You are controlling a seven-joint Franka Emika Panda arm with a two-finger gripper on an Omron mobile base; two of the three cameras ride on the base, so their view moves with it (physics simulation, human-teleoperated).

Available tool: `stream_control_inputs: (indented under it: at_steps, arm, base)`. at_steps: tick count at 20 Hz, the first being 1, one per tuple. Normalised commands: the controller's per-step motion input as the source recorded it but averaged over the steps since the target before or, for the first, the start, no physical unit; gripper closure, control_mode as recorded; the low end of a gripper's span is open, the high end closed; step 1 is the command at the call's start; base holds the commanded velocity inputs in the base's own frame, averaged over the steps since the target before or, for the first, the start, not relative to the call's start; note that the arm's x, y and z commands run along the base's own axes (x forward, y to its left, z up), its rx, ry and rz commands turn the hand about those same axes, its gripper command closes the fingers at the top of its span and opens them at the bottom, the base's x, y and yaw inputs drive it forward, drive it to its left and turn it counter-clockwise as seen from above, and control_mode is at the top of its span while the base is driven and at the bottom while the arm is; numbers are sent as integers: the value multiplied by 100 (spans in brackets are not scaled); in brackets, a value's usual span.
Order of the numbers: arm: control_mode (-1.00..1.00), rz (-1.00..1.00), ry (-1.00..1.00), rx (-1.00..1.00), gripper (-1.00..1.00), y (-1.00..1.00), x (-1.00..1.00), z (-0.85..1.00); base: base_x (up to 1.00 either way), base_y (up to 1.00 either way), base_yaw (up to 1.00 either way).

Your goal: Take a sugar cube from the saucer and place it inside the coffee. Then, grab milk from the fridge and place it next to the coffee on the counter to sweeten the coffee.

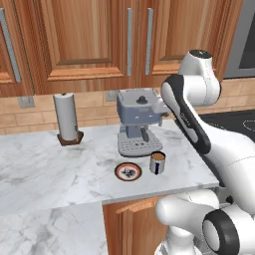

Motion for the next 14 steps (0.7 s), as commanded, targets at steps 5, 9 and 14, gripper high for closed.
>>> stream_control_inputs:
  at_steps: [5,9,14]
  arm:
    - [-100,0,0,-1,-100,3,-30,-1]
    - [-100,3,0,-1,-100,67,-50,-14]
    - [-100,0,5,0,-100,94,-32,-53]
  base:
    - [0,0,0]
    - [0,0,0]
    - [0,0,0]
